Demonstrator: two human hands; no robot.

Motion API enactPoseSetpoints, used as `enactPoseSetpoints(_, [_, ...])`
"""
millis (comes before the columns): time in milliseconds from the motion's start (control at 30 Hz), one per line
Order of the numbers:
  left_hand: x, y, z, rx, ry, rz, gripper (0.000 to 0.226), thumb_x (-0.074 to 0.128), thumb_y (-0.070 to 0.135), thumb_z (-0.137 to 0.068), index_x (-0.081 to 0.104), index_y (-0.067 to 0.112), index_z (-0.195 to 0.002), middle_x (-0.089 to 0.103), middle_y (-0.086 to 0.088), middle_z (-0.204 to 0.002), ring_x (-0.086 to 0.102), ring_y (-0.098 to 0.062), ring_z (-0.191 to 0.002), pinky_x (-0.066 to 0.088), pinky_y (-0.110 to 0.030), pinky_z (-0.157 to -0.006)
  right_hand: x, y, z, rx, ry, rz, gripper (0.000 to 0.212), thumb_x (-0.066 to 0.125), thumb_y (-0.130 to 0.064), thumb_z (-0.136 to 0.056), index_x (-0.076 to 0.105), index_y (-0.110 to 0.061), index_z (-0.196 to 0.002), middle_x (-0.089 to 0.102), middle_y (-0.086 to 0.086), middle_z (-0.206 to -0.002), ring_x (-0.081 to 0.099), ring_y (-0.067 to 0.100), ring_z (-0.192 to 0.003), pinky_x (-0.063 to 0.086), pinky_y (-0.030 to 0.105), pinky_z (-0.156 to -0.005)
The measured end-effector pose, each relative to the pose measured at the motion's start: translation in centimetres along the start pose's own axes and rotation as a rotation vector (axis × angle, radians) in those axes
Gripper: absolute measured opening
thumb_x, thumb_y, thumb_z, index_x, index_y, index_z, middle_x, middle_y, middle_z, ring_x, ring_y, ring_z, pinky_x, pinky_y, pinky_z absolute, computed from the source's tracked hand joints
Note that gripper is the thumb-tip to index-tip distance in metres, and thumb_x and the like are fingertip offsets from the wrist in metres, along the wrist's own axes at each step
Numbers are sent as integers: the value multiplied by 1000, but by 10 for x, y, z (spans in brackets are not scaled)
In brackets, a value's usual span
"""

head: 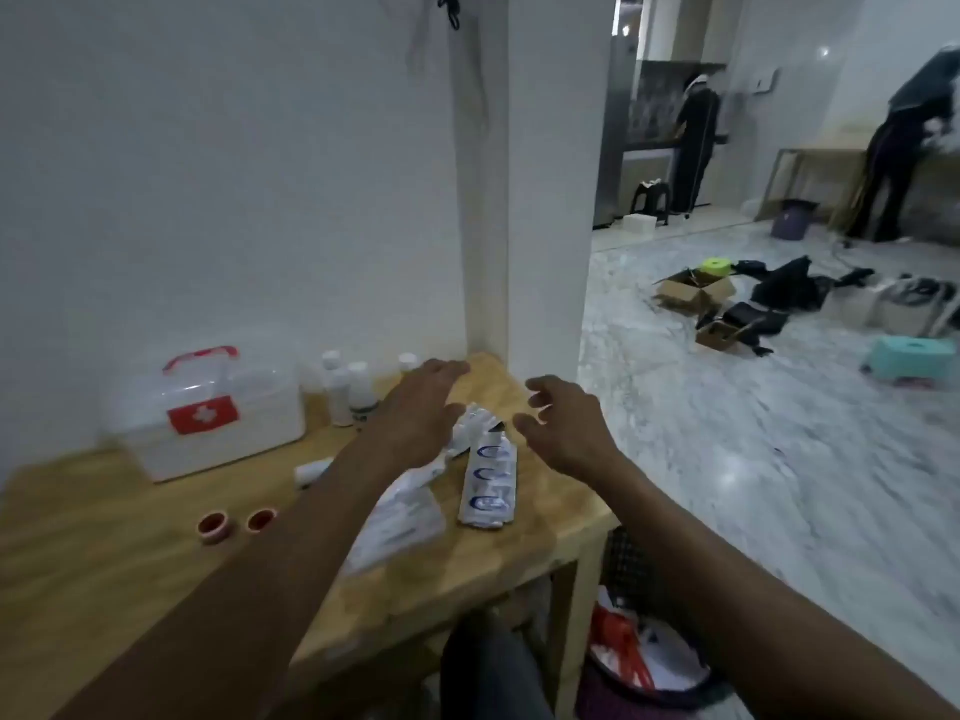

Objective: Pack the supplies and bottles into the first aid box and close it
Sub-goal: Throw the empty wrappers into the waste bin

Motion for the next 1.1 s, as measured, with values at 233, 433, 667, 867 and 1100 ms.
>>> enactPoseSetpoints(233, [62, -23, -39, -105, -205, -49, 55, 56, 14, -94, 35, 17, -145, 45, -13, -145, 41, -30, -132, 36, -35, -102, 44, 38, -5, 129, -154, -21, 57, 74, -36, -79, 55, -18, -130, 67, 2, -117, 60, 23, -111, 50, 38, -94])
enactPoseSetpoints(433, [102, -49, -68, -212, -325, -85, 74, 66, 18, -88, 26, 25, -149, 39, -11, -151, 39, -32, -134, 40, -40, -99, 57, 51, -12, 117, -135, -21, 65, 81, -42, -68, 57, -27, -127, 70, -9, -114, 62, 17, -109, 46, 46, -96])
enactPoseSetpoints(667, [107, -56, -80, -212, -304, -105, 84, 76, 20, -79, 30, 18, -148, 40, -11, -150, 38, -31, -135, 36, -35, -104, 60, 52, -15, 167, -153, -83, 63, 83, -32, -66, 56, -31, -123, 71, -14, -91, 63, 13, -100, 39, 47, -97])
enactPoseSetpoints(867, [86, -44, -79, -199, -175, -19, 77, 82, 17, -72, 43, 14, -139, 50, -17, -136, 48, -34, -123, 41, -33, -94, 55, 55, -11, 199, -105, -163, 56, 81, -17, -63, 61, -25, -115, 73, -10, -76, 69, 14, -86, 49, 46, -91])
enactPoseSetpoints(1100, [45, -35, -69, -143, 7, 82, 42, 84, 9, -67, 70, 4, -107, 71, -15, -98, 66, -29, -90, 45, -27, -77, 33, 60, -1, 244, -23, -359, 45, 81, -3, -70, 65, -10, -111, 75, 3, -74, 69, 12, -66, 57, 31, -65])
Point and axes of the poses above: each hand's wrist, its own z-axis away from the middle knuckle, its own x-axis out of the palm, y = z × x, the point moved 10 cm from there along -z, towards the middle knuckle
